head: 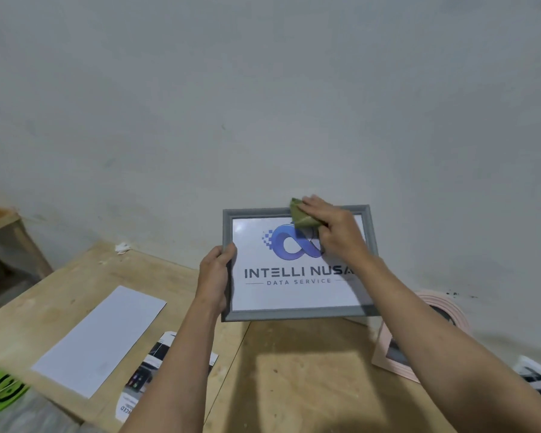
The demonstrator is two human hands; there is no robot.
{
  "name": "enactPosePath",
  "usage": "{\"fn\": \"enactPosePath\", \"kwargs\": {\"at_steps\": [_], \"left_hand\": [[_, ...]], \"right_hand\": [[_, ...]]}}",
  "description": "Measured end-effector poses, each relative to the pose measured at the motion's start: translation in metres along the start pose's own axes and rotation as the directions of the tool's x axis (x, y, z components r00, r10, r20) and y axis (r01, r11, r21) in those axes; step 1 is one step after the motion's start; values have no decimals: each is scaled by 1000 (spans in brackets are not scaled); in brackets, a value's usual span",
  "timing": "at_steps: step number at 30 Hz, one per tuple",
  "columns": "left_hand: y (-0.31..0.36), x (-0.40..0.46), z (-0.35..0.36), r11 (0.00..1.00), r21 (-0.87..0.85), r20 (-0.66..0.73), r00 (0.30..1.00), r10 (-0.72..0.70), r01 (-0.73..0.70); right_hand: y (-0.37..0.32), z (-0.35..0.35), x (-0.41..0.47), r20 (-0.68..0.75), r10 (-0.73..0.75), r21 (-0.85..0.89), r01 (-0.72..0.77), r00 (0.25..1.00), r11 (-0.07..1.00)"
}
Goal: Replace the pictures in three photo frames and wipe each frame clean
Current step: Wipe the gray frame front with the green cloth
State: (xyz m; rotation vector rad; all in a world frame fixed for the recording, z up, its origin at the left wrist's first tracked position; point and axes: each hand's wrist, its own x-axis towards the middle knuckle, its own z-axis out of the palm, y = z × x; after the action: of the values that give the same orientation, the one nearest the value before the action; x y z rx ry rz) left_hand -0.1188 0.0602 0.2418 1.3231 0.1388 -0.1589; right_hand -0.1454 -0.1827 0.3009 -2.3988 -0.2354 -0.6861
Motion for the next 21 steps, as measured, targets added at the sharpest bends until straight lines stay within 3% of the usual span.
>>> {"fn": "enactPosePath", "kwargs": {"at_steps": [5,9,11,14,16,21], "left_hand": [[18,9,-4,997,-33,-57,996,71,-73],[11,13,-23,998,40,-76,995,57,-54],[5,12,-28,999,35,-69,997,23,-21],[-1,8,-22,1000,26,-31,999,-15,16],[-4,4,-13,1000,18,12,1000,-19,19],[1,0,-5,1000,-24,-1,1000,18,-18]], "right_hand": [[3,48,-54,271,-153,-11,162,950,987],[10,61,-107,439,-142,43,137,887,990],[5,54,-107,396,-93,75,69,913,995],[-4,36,-62,108,-53,93,43,993,995],[-8,27,-23,3,-61,4,61,998,998],[-21,59,-31,261,-139,-54,158,955,986]]}}
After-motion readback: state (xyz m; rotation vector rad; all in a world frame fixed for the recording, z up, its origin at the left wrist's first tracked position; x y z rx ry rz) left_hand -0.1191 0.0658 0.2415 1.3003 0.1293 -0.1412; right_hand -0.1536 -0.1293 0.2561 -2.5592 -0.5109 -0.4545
